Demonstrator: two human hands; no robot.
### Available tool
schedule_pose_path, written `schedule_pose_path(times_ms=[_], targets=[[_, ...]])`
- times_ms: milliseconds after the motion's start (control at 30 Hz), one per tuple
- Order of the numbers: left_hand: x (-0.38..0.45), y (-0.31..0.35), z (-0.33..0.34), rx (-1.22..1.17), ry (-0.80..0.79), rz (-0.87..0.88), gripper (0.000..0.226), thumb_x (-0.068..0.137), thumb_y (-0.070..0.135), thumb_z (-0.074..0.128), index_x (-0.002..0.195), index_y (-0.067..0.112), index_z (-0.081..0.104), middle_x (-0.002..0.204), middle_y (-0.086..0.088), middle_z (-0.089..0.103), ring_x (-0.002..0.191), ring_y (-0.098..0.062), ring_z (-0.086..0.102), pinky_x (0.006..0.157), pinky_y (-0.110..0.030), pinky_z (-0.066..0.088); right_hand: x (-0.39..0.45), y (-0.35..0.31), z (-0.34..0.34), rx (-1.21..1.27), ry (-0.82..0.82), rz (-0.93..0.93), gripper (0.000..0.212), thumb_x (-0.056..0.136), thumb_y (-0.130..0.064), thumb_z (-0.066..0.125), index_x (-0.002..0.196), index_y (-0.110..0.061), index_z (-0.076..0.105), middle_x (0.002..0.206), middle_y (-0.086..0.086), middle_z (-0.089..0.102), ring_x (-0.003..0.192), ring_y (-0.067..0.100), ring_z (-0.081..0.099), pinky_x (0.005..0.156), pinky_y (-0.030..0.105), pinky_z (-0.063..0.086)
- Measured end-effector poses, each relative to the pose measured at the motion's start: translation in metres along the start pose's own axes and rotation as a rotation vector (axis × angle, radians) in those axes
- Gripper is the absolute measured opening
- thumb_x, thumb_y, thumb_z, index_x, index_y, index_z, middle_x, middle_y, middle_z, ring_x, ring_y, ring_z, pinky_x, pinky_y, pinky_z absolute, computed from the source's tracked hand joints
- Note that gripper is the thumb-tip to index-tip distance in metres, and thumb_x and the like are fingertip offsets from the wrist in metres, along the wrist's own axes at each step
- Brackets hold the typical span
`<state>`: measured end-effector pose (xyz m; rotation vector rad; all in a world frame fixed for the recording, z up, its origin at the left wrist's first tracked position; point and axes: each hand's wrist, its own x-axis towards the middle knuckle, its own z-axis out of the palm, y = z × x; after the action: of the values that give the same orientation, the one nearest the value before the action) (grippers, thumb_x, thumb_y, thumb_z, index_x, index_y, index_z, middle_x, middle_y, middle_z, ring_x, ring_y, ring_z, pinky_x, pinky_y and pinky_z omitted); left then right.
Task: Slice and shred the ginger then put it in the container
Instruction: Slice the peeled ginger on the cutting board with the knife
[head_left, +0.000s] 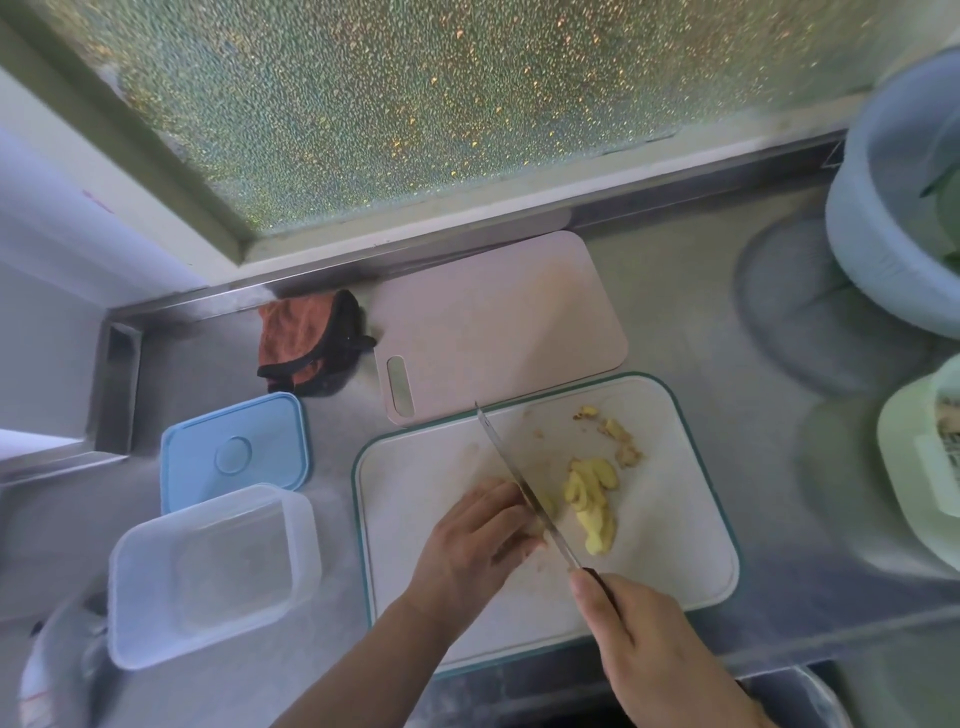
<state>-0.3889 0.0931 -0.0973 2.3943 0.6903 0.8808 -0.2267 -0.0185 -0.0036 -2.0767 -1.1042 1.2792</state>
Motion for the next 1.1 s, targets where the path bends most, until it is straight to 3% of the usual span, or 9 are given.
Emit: schedule_pose_path(times_ms=[167, 333, 433, 500, 600, 700, 967, 1100], targets=[[0.000, -0.001, 0.000, 0.023, -0.016, 0.001, 0.017, 0.091, 0.020, 0.074, 0.102, 0.008, 0.069, 0.114, -0.009, 0.070, 0.109, -0.024, 0.067, 0.092, -0.035, 0.058, -0.002, 0.001, 0.000, -0.051, 0.019, 0.020, 0.107, 0.051, -0.099, -0.004, 0.073, -0.015, 0.059, 0.064, 0.002, 0.059, 0.074, 0.006, 0.055, 0.070, 0.025, 0.040], [0.001, 0.000, 0.000, 0.013, -0.006, -0.002, 0.017, 0.095, 0.022, 0.069, 0.104, 0.008, 0.070, 0.114, -0.010, 0.070, 0.110, -0.024, 0.067, 0.092, -0.034, 0.058, -0.003, -0.001, 0.001, -0.071, 0.015, 0.020, 0.107, 0.051, -0.098, -0.006, 0.073, -0.016, 0.059, 0.063, 0.000, 0.059, 0.074, 0.005, 0.054, 0.070, 0.025, 0.040], [0.001, 0.000, 0.001, 0.017, -0.002, -0.007, 0.018, 0.097, 0.023, 0.067, 0.101, 0.006, 0.073, 0.115, -0.009, 0.070, 0.109, -0.023, 0.067, 0.091, -0.034, 0.058, -0.004, -0.003, 0.001, -0.083, 0.023, 0.003, 0.085, 0.065, -0.085, 0.007, 0.070, -0.016, 0.055, 0.064, -0.007, 0.059, 0.072, 0.000, 0.053, 0.071, 0.025, 0.040], [0.001, 0.000, 0.001, 0.016, 0.001, -0.009, 0.020, 0.098, 0.024, 0.067, 0.100, 0.005, 0.074, 0.115, -0.009, 0.070, 0.108, -0.023, 0.067, 0.090, -0.033, 0.058, -0.005, -0.005, 0.001, -0.085, 0.021, 0.000, 0.082, 0.067, -0.083, 0.007, 0.070, -0.016, 0.055, 0.064, -0.005, 0.058, 0.071, -0.002, 0.053, 0.071, 0.024, 0.040], [0.001, 0.001, 0.001, -0.004, 0.006, -0.015, 0.020, 0.099, 0.025, 0.066, 0.101, 0.007, 0.073, 0.116, -0.008, 0.070, 0.109, -0.022, 0.067, 0.091, -0.033, 0.058, -0.005, -0.005, 0.002, -0.072, 0.032, -0.008, 0.082, 0.066, -0.083, 0.009, 0.070, -0.016, 0.056, 0.070, -0.018, 0.060, 0.071, 0.000, 0.053, 0.071, 0.024, 0.042], [-0.001, 0.000, 0.003, -0.001, 0.015, -0.016, 0.020, 0.099, 0.026, 0.065, 0.100, 0.007, 0.073, 0.115, -0.007, 0.070, 0.109, -0.021, 0.067, 0.092, -0.032, 0.058, -0.005, -0.009, 0.000, -0.094, 0.009, 0.017, 0.068, 0.067, -0.073, 0.012, 0.067, -0.018, 0.052, 0.062, 0.001, 0.054, 0.067, 0.008, 0.052, 0.071, 0.027, 0.041], [-0.003, -0.003, 0.006, -0.006, 0.024, -0.024, 0.015, 0.096, 0.021, 0.070, 0.096, 0.006, 0.074, 0.114, -0.007, 0.071, 0.107, -0.023, 0.067, 0.086, -0.034, 0.058, 0.005, -0.016, -0.001, -0.132, -0.030, -0.047, 0.060, 0.072, -0.069, 0.005, 0.063, -0.023, 0.043, 0.060, 0.000, 0.049, 0.062, 0.010, 0.048, 0.068, 0.025, 0.036], [-0.003, -0.007, 0.005, -0.009, 0.007, -0.008, 0.015, 0.095, 0.021, 0.072, 0.097, 0.006, 0.074, 0.114, -0.008, 0.071, 0.109, -0.023, 0.067, 0.089, -0.035, 0.058, 0.004, -0.012, 0.003, -0.141, -0.041, -0.036, 0.068, 0.070, -0.075, 0.001, 0.065, -0.023, 0.044, 0.061, 0.000, 0.050, 0.064, 0.011, 0.050, 0.070, 0.026, 0.039]])
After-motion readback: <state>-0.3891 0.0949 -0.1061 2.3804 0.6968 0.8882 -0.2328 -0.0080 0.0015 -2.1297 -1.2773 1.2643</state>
